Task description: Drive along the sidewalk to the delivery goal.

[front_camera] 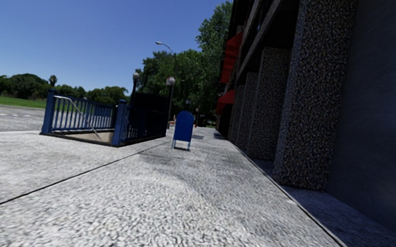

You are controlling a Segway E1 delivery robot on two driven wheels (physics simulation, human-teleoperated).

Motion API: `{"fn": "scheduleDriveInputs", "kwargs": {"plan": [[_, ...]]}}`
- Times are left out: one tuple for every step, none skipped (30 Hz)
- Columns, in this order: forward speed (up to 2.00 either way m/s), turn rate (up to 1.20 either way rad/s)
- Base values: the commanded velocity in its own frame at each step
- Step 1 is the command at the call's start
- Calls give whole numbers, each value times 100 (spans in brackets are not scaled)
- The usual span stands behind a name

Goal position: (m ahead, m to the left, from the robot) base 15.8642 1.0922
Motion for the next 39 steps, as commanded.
{"fn": "scheduleDriveInputs", "kwargs": {"plan": [[200,-120],[200,-83],[200,0],[200,0],[200,0],[200,0],[200,0],[200,0],[200,0],[200,0],[200,0],[200,0],[200,0],[200,0],[200,0],[200,0],[200,0],[200,0],[200,17],[200,43],[200,94],[200,109],[200,72],[200,0],[200,0],[200,0],[200,0],[200,0],[200,0],[200,48],[200,48],[200,50],[200,2],[200,0],[200,0],[200,0],[200,0],[200,0],[200,0]]}}
